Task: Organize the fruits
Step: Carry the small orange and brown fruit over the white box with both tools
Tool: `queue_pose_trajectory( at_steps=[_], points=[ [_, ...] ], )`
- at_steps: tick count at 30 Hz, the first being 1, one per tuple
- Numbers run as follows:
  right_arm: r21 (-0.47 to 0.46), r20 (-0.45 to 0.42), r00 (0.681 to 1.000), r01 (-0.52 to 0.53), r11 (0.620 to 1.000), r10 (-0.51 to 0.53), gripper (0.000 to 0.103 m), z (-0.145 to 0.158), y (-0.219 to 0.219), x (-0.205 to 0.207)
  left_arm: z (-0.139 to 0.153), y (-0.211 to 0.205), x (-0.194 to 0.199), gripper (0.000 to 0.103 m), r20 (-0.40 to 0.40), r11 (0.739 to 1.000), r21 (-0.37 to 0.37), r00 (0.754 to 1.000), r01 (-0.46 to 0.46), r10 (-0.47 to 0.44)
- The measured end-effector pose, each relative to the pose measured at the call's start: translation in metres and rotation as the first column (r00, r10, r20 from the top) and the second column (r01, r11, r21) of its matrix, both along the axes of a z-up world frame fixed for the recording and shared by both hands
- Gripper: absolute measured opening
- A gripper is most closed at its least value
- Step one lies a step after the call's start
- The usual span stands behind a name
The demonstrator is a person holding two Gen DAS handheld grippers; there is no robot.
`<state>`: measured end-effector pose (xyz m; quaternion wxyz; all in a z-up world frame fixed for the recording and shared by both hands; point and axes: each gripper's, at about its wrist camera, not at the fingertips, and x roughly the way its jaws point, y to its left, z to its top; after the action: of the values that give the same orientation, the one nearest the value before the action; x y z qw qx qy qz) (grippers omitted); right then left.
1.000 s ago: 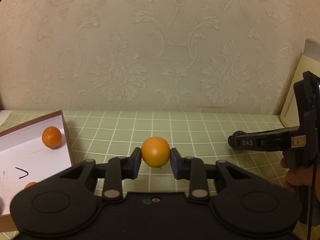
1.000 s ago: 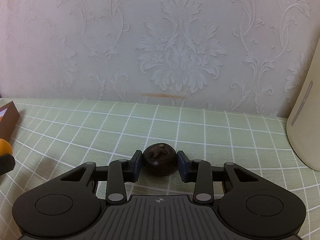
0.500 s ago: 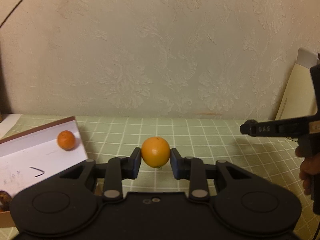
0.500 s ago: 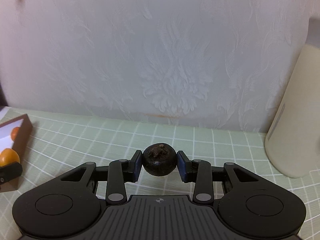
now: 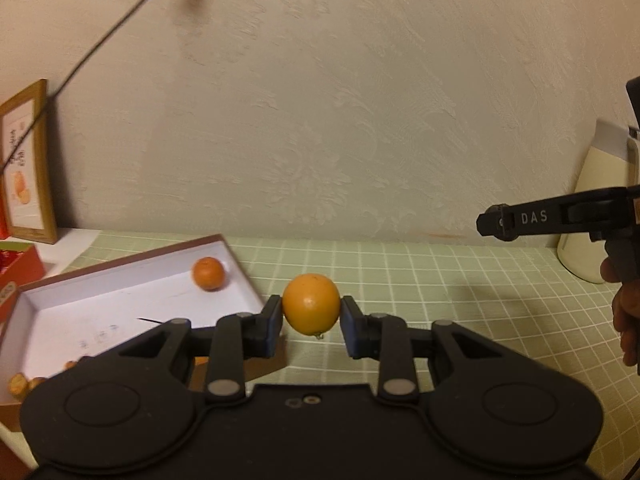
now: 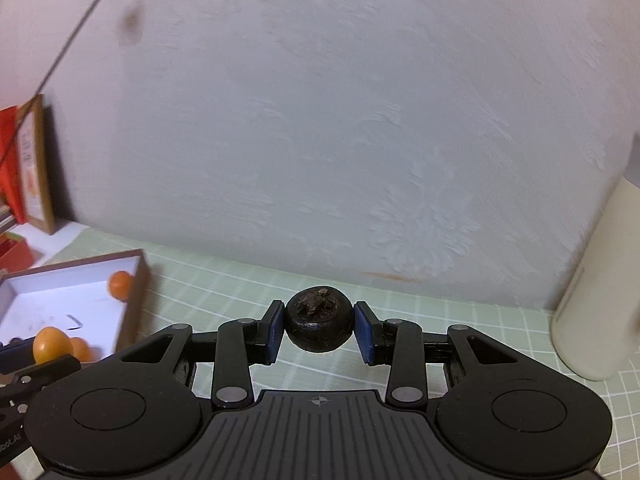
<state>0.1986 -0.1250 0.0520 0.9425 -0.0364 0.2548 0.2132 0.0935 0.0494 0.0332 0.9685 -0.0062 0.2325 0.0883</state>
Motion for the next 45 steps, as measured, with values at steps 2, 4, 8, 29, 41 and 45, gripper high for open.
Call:
queue_pose_trajectory(
  at_steps=[2,4,8,29,41,45],
  points=[
    [-0.003,0.01,1.0,-0.02,1.0,0.02,0.038,0.004,0.01,-0.006,0.003,0.007,-0.005,0.022,0.007,1.0,0.002,1.0,-0.014,0.014],
    [-0.006,0.017,0.999,-0.038,0.999,0.038,0.038,0.006,0.018,-0.01,0.007,0.015,-0.01,0.022,0.016,1.0,0.003,0.999,-0.03,0.03],
    [-0.003,0.031,0.998,-0.063,0.998,0.064,0.038,0.012,0.036,-0.016,0.014,0.032,-0.017,0.022,0.032,0.998,-0.007,0.997,-0.068,0.068],
    [0.031,0.054,0.965,-0.26,0.965,0.258,0.038,0.019,0.142,-0.052,0.021,0.133,-0.064,0.022,0.036,0.953,-0.023,0.952,-0.303,0.303],
    [0.027,0.045,0.942,-0.334,0.942,0.333,0.038,0.011,0.184,-0.067,0.017,0.173,-0.079,0.022,0.032,0.917,-0.024,0.916,-0.399,0.4],
    [0.034,0.035,0.936,-0.352,0.936,0.35,0.038,0.008,0.197,-0.069,0.014,0.185,-0.078,0.022,0.024,0.905,-0.027,0.905,-0.424,0.424]
  ],
)
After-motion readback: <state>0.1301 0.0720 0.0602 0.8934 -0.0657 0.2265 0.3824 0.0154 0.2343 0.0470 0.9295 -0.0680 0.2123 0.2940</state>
